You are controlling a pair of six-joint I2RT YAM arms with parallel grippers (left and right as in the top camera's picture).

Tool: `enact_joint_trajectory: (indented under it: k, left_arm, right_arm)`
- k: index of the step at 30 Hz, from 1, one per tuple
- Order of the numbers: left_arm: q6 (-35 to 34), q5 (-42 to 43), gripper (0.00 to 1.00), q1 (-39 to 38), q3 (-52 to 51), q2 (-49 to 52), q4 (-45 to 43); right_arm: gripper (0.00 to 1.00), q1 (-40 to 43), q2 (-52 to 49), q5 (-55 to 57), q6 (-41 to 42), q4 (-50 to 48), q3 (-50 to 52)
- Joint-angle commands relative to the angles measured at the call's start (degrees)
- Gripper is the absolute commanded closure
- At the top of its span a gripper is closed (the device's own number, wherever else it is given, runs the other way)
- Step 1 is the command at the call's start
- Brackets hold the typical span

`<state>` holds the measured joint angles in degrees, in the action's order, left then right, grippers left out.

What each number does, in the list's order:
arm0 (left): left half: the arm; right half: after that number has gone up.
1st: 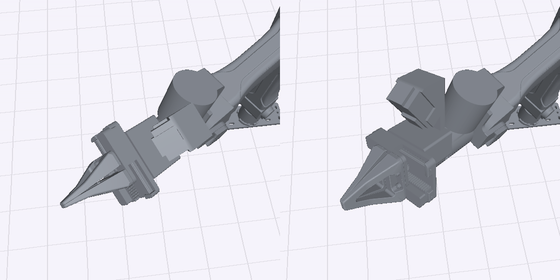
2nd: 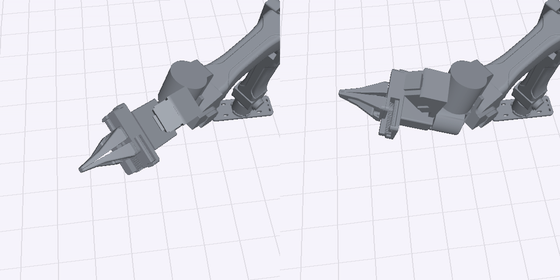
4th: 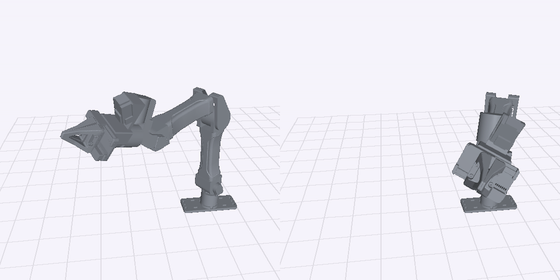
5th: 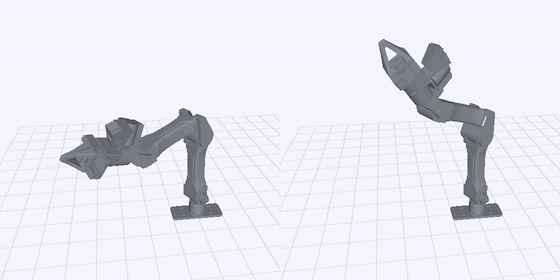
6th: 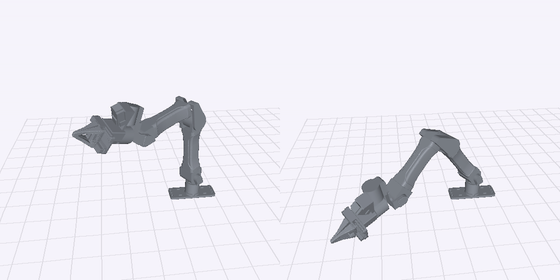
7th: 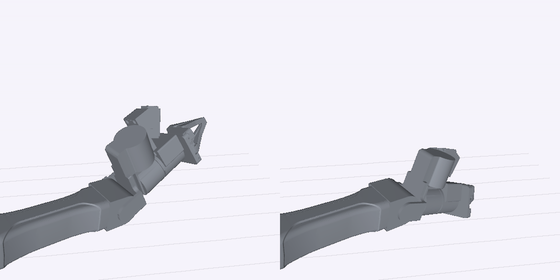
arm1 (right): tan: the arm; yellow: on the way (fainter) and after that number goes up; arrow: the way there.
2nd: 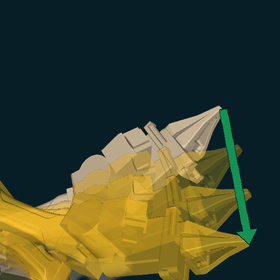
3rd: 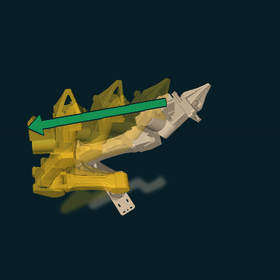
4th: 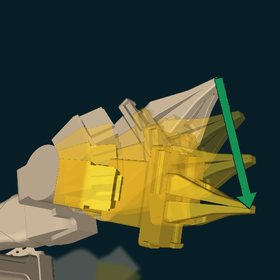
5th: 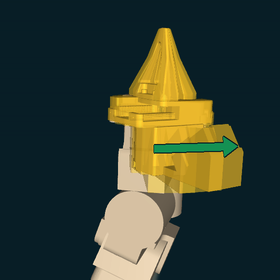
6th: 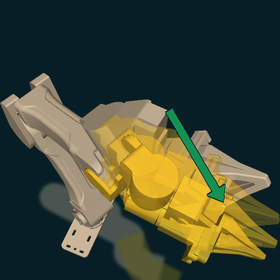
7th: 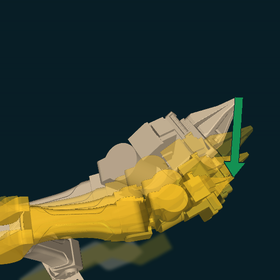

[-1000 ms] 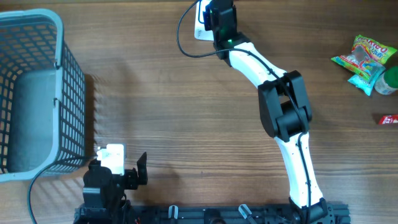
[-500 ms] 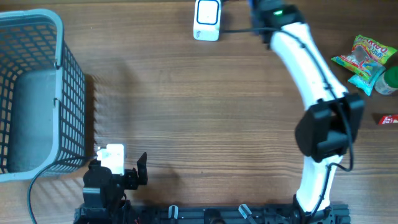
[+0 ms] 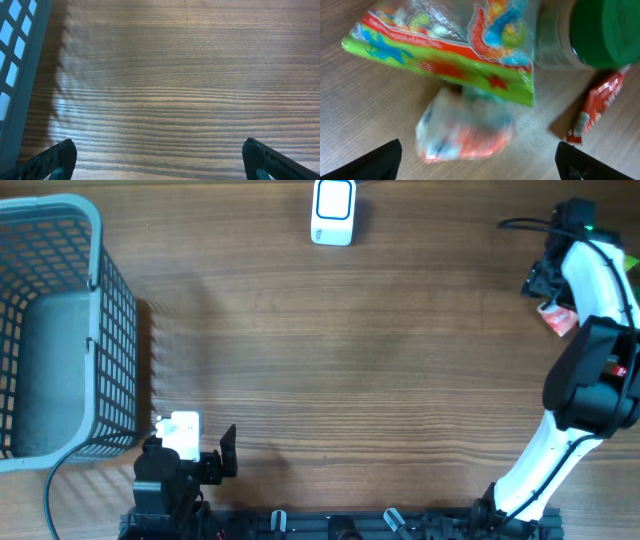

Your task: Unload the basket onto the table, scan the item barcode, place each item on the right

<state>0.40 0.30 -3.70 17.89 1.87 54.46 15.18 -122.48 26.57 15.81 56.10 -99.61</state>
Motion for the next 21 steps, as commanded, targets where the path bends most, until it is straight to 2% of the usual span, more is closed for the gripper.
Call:
enact_joint_trajectory:
  k: [1,4,7,13,17,18,21]
  left_arm:
    - [0.85,-0.15,0.0,-0.11,-0.11,-0.24,-0.13]
    - [0.85,-0.15,0.0,-0.11,-0.11,-0.24,-0.11]
    - [0.85,-0.15,0.0,-0.11,-0.11,-0.24,-0.11]
    - [0.85,-0.15,0.0,-0.11,-0.11,-0.24,-0.13]
    - [0.85,-0.15,0.0,-0.11,-0.11,-0.24,-0.13]
    - [0.85,-0.15,0.0,-0.11,-0.11,-0.24,-0.13]
    - [0.85,-0.15,0.0,-0.11,-0.11,-0.24,-0.11]
  right_arm:
    - [0.0,-2.12,9.2,-8.87,-0.17,0.55,-5.79]
    - [0.0,-4.11,20.55,-23.04,-4.66,0.98,-6.34]
    - [0.0,-6.78,28.2,-29.16,-4.26,2.84,-6.32]
    - [0.0,-10.27,39.91,-29.97,-0.55,12.33,-6.34]
    - [0.0,-10.36,48.39,-32.41,6.16,24.04,-6.29]
    - [0.0,-10.36,50.99,-32.41,6.25,29.24,-6.29]
    - [0.0,-10.36,54.45,-30.27,6.23,33.92,-6.29]
